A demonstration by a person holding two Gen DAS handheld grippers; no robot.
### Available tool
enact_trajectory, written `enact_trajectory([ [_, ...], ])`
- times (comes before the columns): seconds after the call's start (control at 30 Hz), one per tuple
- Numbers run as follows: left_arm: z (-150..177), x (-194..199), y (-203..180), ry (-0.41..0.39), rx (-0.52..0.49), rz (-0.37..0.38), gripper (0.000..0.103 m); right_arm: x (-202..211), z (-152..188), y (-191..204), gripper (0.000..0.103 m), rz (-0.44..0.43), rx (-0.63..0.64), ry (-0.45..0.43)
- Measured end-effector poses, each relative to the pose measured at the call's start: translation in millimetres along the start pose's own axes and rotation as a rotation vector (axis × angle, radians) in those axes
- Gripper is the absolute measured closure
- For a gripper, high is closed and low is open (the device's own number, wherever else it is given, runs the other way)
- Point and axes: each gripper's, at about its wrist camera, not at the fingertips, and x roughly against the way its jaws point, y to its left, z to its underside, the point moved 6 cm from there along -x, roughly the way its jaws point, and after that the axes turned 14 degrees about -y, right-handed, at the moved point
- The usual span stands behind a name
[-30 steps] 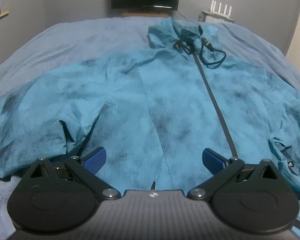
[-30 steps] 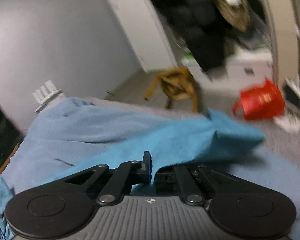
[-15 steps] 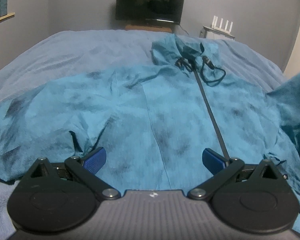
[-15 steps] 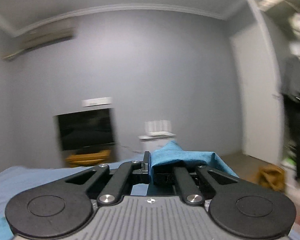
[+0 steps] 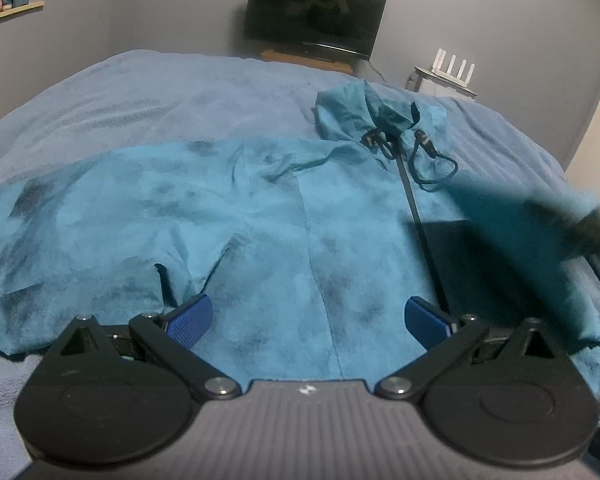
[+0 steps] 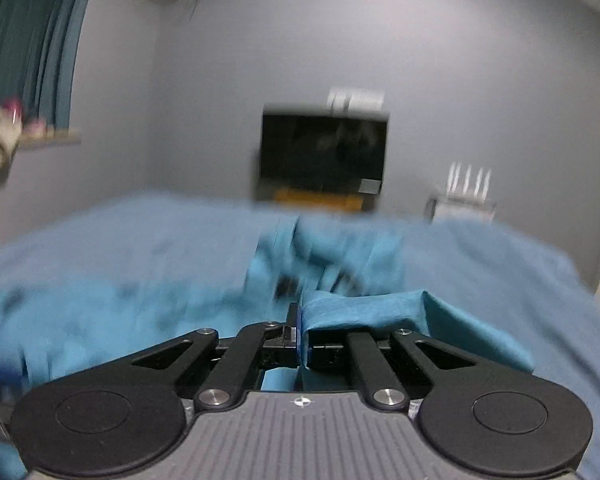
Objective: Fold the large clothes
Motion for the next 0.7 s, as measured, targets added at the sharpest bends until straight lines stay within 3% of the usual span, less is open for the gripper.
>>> enact_trajectory([
  [0.13, 1, 1, 2, 0.003, 0.008, 0.006, 0.000, 8, 77, 46, 0.094, -0.039, -0.002, 0.156],
  [0.2, 2, 1, 2, 0.011, 0.010, 0.007, 0.000, 6, 95, 47, 0.078, -0.032, -0.063, 0.203],
  [0.27, 3, 1, 1, 0.016, 0.006, 0.008, 0.000, 2, 101, 36, 0.050, -0.007, -0.149, 0.224],
  [0.37, 4, 0, -3, 0.021, -0.011, 0.007, 0.000, -1, 103, 5, 0.033, 0.038, -0.327, 0.217],
  [0.6, 6, -2, -5, 0.031, -0.023, 0.009, 0.000, 11, 91, -49, 0.031, 0.063, -0.741, 0.172],
  [0.63, 7, -3, -5, 0.033, -0.024, 0.008, 0.000, 12, 91, -53, 0.036, 0.071, -0.761, 0.166],
  [0.7, 8, -4, -5, 0.040, -0.022, 0.005, 0.000, 1, 90, -56, 0.064, 0.099, -0.745, 0.170],
])
